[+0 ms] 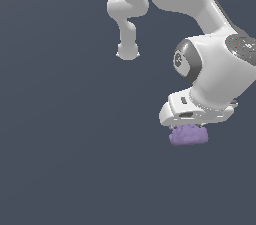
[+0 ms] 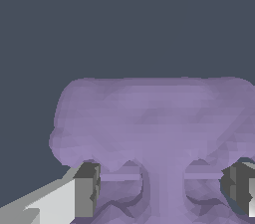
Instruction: Pick up the object and move it to a goal position.
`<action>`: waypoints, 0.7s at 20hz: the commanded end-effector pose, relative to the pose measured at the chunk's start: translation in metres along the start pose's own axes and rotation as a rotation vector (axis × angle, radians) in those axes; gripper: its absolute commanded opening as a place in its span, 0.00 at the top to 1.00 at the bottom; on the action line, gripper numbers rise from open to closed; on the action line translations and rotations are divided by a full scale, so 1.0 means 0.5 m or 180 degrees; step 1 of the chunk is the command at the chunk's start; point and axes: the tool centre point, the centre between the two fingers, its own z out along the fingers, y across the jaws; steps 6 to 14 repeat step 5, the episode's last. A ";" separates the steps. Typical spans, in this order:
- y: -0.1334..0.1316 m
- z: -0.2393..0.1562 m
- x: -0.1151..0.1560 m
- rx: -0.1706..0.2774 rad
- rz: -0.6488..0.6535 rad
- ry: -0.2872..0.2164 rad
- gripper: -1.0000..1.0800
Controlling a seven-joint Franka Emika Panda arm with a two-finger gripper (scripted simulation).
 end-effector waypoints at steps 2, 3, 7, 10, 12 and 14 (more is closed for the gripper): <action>-0.003 -0.005 0.006 0.0000 0.0000 0.0001 1.00; -0.003 -0.006 0.007 0.0000 0.0000 0.0001 1.00; -0.004 -0.006 0.007 0.0000 0.0000 0.0001 1.00; -0.004 -0.006 0.007 0.0000 0.0000 0.0001 1.00; -0.004 -0.006 0.007 0.0000 0.0000 0.0001 1.00; -0.004 -0.006 0.007 0.0000 0.0000 0.0001 1.00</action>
